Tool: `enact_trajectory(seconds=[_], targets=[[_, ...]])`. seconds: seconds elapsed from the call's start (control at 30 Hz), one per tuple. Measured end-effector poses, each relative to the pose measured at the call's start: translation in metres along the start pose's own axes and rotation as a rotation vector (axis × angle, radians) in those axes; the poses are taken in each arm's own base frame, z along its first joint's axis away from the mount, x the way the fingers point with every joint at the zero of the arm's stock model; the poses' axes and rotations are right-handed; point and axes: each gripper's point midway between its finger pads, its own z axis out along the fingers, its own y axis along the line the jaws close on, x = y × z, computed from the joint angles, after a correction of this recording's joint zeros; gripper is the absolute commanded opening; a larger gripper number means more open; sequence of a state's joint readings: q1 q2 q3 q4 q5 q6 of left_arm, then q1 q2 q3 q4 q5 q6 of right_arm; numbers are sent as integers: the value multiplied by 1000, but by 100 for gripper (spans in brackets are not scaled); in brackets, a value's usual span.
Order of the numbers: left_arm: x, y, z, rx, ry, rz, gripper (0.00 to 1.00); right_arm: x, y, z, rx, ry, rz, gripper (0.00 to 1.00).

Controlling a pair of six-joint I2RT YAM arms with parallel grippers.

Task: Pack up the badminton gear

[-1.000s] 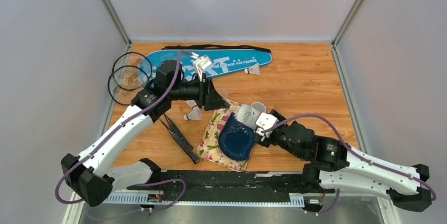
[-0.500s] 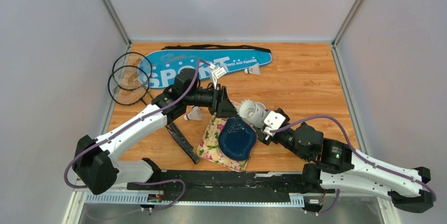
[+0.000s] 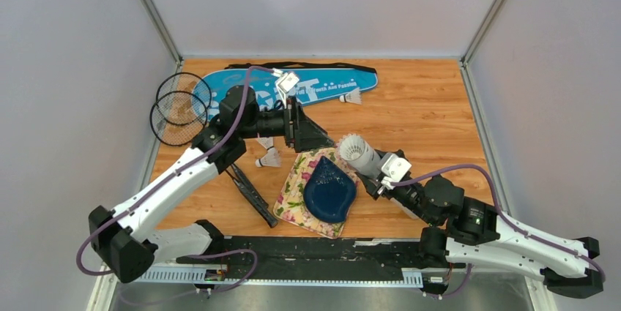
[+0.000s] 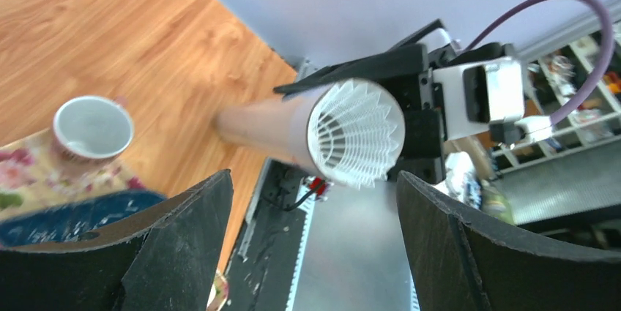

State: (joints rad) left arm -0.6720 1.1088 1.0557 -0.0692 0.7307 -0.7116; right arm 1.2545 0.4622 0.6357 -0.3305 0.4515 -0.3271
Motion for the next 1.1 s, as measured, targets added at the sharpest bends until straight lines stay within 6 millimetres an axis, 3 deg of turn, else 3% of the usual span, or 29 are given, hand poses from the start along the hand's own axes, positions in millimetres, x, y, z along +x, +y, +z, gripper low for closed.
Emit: enact_trajectory(seconds=[0.1,0.37,0.53,0.67,0.73,0.8,0.93,1.0,1.1], targets=[[-10,-3,16,59,2,-42,89,-3,0,1,2,-12,4,31],[11,9,38,62,85,-141,72,-10,-2,0,12,-65,18,31],[13,6,39,59,98,-131,88,-11,-4,0,27,-89,20,30],[-6,10,29,-19,57,-65,89,-11,-14,-3,78,-87,38,30],[-21,16,12,-93,-1,-16,89,-11,-23,-7,121,-89,55,31],[-31,25,-10,-185,-57,14,81,-11,-29,-10,154,-91,73,31],[-34,78,-57,-518,-147,19,80,-7,-36,-12,198,-70,94,31],[-21,117,-80,-729,-134,-13,81,-6,-37,-11,208,-57,95,31],[17,178,-103,-1018,-16,-90,81,-4,-36,-7,213,-35,91,32]])
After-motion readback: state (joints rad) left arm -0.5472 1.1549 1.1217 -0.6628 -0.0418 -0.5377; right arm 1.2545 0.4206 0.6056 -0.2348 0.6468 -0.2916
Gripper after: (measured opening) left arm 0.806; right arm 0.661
